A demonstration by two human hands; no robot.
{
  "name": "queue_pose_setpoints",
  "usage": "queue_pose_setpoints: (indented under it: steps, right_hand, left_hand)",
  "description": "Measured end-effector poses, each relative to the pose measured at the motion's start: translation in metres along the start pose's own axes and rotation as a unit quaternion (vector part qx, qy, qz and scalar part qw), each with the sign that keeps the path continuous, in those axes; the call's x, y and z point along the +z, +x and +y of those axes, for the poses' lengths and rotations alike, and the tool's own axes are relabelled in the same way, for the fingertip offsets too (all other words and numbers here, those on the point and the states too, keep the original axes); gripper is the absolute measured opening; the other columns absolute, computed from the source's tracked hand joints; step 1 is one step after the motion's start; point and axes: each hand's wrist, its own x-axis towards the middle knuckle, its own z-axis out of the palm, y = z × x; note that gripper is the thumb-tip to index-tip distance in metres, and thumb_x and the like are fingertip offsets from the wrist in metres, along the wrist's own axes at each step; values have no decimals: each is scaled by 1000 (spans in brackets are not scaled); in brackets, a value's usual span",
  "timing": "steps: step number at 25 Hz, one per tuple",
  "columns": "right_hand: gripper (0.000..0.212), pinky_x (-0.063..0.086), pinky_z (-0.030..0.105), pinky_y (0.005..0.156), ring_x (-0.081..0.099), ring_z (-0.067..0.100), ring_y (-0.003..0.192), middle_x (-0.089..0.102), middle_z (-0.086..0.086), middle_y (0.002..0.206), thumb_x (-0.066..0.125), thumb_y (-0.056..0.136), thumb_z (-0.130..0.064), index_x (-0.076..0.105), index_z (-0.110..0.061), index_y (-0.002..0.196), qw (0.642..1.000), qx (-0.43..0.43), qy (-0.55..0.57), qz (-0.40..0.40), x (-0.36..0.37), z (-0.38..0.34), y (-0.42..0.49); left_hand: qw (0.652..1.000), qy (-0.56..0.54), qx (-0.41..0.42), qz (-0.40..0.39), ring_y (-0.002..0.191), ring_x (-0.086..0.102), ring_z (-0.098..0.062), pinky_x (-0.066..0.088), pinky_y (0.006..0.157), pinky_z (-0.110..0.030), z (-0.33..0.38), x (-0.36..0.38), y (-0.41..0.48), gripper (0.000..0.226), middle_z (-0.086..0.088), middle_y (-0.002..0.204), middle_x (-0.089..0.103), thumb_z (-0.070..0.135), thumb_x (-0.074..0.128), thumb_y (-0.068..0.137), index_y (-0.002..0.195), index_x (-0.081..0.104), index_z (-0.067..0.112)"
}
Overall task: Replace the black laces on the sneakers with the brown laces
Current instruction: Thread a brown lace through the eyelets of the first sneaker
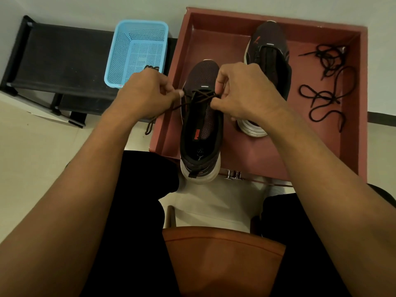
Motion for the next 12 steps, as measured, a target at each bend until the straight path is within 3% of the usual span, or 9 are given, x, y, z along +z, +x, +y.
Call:
queue_pose_setpoints:
  steps: [2, 4, 6, 8, 12]
  right_hand:
    - [13, 60, 31, 78, 70, 8, 78, 71, -9, 81, 78, 86, -33, 70, -24, 93, 999, -35, 21, 24, -3, -1, 1]
    - [13, 61, 27, 74, 70, 4, 74, 73, -8, 82, 76, 90, -36, 75, -25, 95, 995, -52, 85, 13, -7, -5, 1]
    - [16, 62, 27, 66, 75, 8, 72, 77, -4, 85, 78, 92, -36, 78, -23, 102, 982, -52, 177, -38, -8, -11, -1]
    - [21, 63, 29, 67, 78, 13, 80, 80, 0, 94, 80, 92, -32, 79, -20, 109, 963, -60, 245, -94, -6, -14, -2]
    - [25, 62, 28, 74, 78, 18, 93, 81, 5, 100, 84, 90, -23, 78, -13, 112, 928, -49, 340, -145, -5, -14, -1]
  left_hand:
    - [991, -133, -14, 22, 73, 59, -20, 48, 74, -32, 7, -5, -4, 51, -6, 77, 68, 52, 59, 102, 81, 69, 7]
    - [956, -293, -17, 26, 65, 49, -17, 40, 64, -26, 17, -12, -11, 48, 2, 64, 56, 50, 53, 106, 74, 61, 16]
    - [905, -425, -2, -6, 57, 37, -11, 24, 56, -25, 29, -15, -15, 37, 6, 61, 47, 42, 50, 109, 80, 61, 20]
    - [877, -478, 29, -35, 53, 31, -8, 17, 55, -29, 36, -12, -15, 28, 7, 63, 48, 34, 49, 110, 90, 62, 18]
    - [846, -527, 62, -38, 55, 42, -7, 29, 46, -19, 37, -7, -11, 14, 5, 72, 58, 19, 54, 108, 102, 61, 9]
